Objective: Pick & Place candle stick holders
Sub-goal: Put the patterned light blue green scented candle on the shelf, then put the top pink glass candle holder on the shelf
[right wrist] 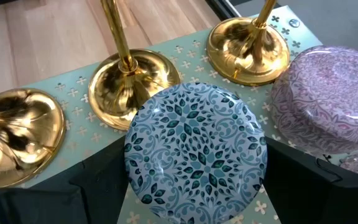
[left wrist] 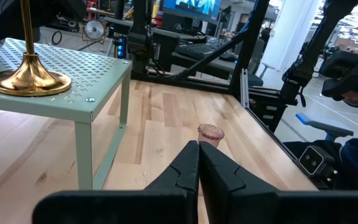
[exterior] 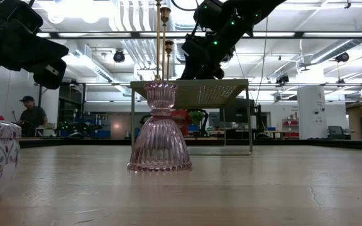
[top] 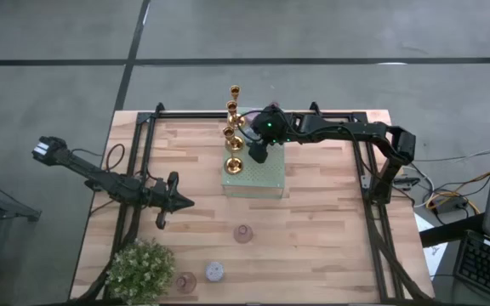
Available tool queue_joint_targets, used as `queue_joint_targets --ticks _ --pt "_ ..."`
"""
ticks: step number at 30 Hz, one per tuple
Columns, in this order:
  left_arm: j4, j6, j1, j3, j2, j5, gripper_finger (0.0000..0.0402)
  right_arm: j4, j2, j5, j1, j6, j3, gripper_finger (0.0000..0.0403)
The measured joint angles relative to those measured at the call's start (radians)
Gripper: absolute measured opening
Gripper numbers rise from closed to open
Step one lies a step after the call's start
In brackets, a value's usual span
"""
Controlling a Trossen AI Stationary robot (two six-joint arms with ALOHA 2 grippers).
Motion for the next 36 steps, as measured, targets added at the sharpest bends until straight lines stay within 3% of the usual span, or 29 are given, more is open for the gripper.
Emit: queue_joint_targets --ticks 8,20,36 --pt "0.000 0.000 0.000 0.000 0.000 0.000 0.0014 0.011 0.000 -0.009 0.000 -0.010 -0.007 0.0314" --pt "0.000 0.000 0.001 0.000 0.000 0.000 0.0014 0.024 -0.002 -0.026 0.000 -0.009 -0.015 0.0364" --pt "-0.006 0.000 0.000 0.000 0.000 0.000 0.0014 -0.122 -0.101 -0.025 0.037 -0.030 -0.015 0.0365"
